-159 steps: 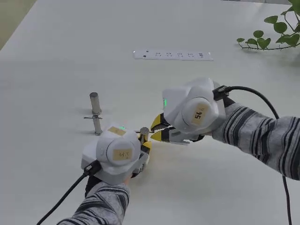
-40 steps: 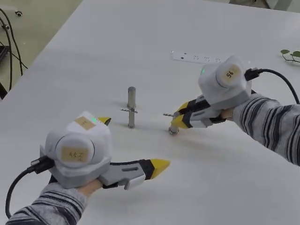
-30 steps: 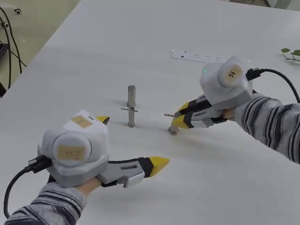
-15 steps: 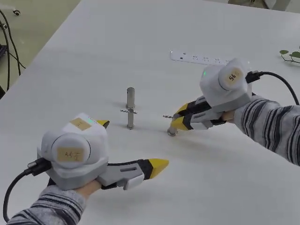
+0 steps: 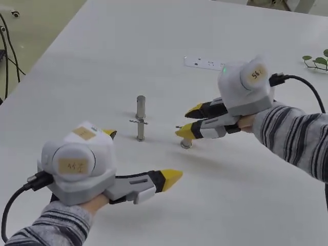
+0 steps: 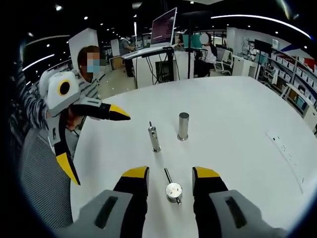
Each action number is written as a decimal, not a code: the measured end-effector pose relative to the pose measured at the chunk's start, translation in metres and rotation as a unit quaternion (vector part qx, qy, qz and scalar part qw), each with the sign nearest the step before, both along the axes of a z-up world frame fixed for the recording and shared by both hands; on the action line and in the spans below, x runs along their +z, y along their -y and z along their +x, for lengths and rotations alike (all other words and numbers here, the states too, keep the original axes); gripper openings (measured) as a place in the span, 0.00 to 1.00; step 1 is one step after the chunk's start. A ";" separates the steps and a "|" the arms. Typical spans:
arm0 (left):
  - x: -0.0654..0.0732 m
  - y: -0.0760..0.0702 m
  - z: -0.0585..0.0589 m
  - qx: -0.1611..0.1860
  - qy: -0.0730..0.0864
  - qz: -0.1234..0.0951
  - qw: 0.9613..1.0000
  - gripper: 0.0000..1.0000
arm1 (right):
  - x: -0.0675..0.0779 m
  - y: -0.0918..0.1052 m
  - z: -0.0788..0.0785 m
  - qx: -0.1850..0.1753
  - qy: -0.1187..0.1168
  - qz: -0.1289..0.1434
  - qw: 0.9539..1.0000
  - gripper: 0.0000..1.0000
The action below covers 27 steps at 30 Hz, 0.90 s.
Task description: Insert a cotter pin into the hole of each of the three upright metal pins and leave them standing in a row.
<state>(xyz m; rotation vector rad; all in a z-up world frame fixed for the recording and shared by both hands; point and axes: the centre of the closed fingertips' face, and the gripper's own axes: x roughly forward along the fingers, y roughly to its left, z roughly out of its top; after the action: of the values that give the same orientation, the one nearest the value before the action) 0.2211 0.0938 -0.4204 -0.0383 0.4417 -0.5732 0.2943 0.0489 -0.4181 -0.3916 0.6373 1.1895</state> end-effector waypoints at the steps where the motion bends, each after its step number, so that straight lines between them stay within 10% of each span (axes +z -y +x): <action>1: 0.000 0.000 0.000 0.001 -0.001 0.000 1.000 0.98 | 0.003 -0.004 0.004 -0.010 0.003 0.009 1.000 0.34; 27: 0.003 -0.005 0.002 0.010 0.005 0.009 1.000 0.95 | -0.017 -0.078 0.053 -0.097 -0.054 0.096 0.989 0.26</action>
<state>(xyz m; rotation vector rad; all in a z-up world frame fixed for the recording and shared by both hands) 0.2233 0.0984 -0.4179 -0.0219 0.4360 -0.5497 0.3475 0.1265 -0.4352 -0.1009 0.6330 1.0785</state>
